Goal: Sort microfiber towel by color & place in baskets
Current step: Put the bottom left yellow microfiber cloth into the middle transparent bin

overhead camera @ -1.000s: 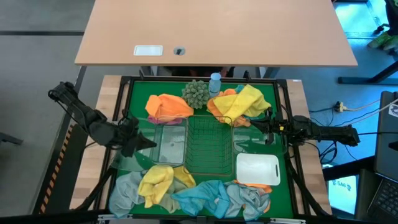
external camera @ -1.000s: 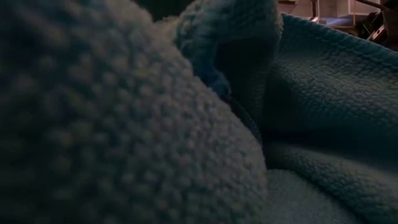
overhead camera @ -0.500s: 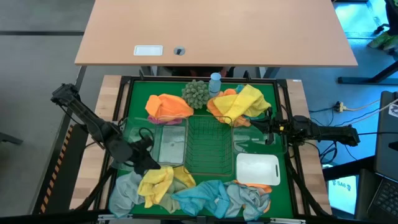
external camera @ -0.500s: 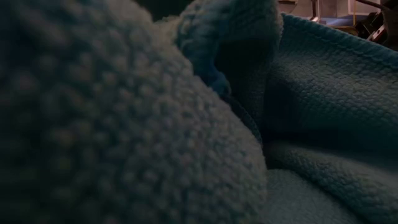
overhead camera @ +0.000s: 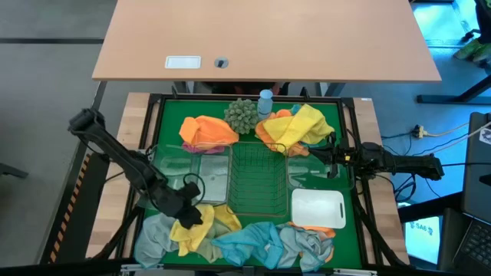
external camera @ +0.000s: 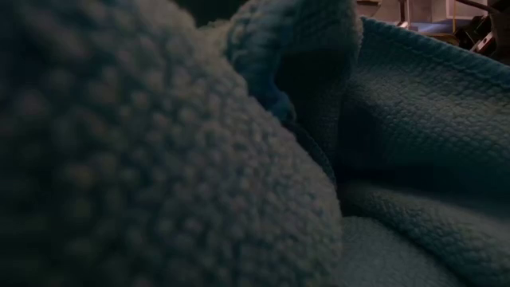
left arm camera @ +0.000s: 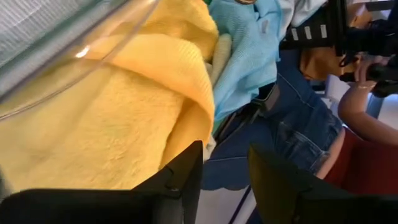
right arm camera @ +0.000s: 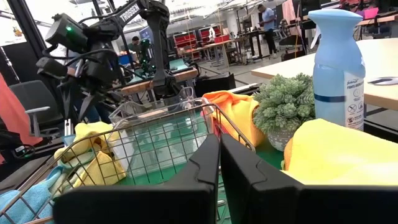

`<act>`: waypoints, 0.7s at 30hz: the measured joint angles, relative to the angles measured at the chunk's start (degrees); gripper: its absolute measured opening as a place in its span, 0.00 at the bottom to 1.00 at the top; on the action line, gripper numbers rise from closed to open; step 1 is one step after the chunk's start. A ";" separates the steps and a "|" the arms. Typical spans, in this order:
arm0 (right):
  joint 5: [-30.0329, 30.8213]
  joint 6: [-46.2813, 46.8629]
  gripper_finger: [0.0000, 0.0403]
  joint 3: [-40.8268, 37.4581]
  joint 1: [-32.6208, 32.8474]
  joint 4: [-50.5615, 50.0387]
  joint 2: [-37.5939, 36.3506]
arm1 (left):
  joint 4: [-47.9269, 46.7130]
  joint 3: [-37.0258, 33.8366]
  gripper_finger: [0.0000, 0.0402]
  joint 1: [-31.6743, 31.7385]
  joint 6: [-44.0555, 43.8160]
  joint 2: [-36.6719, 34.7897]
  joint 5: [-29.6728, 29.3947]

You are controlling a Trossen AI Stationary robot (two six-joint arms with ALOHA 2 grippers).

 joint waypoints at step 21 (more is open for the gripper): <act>0.00 0.00 0.04 0.00 -0.01 -0.01 0.00 | 1.03 0.00 0.27 0.24 0.48 3.58 -7.20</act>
